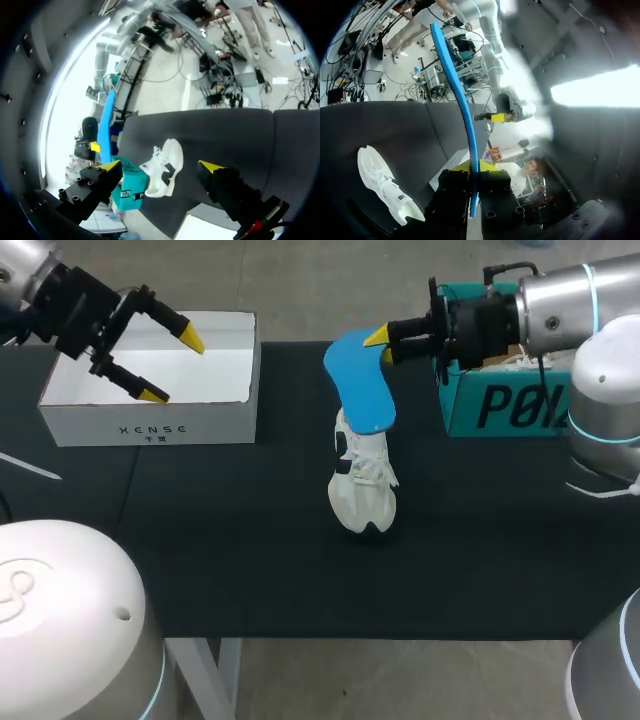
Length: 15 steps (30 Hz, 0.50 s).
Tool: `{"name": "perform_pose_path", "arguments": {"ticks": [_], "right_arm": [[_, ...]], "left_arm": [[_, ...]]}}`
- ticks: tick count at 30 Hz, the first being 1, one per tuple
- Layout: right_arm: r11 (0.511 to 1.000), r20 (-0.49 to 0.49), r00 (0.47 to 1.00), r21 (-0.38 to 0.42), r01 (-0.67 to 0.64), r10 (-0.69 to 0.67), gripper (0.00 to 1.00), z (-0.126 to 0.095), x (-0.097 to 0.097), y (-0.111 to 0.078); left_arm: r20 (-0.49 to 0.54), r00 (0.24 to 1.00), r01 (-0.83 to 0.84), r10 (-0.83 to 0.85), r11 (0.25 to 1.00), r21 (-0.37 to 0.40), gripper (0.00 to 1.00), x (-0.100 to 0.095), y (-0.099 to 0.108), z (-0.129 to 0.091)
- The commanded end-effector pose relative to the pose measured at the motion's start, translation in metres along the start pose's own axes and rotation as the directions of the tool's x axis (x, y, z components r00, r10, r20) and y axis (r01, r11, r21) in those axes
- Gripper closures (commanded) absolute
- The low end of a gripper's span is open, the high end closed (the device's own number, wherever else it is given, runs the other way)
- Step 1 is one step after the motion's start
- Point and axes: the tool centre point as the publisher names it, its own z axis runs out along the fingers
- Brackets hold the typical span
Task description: Take the shoe out of the shoebox, open the shoe tongue, remove and reinsert the insole, then place the shoe into the shoebox
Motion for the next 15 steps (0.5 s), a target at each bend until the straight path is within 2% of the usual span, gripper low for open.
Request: {"name": "perform_pose_path", "arguments": {"ticks": [1,12,14,15], "right_arm": [[1.000,-0.012,1.000,-0.011,-0.007,0.007,1.00,0.001,-0.003,-0.005],[1.000,-0.012,1.000,-0.011,-0.007,0.007,1.00,0.001,-0.003,-0.005],[0.973,0.003,0.978,0.096,-0.210,0.211,1.00,0.002,0.004,-0.007],[0.925,0.005,0.932,0.126,-0.359,0.361,1.00,0.002,0.009,-0.011]], "left_arm": [[-0.003,1.000,0.000,0.000,1.000,0.000,0.00,0.000,0.000,0.000],[-0.003,1.000,0.000,0.000,1.000,0.000,0.00,0.000,0.000,0.000],[-0.003,1.000,0.000,0.000,1.000,0.000,0.00,0.000,0.000,0.000],[-0.003,1.000,0.000,0.000,1.000,0.000,0.00,0.000,0.000,0.000]]}}
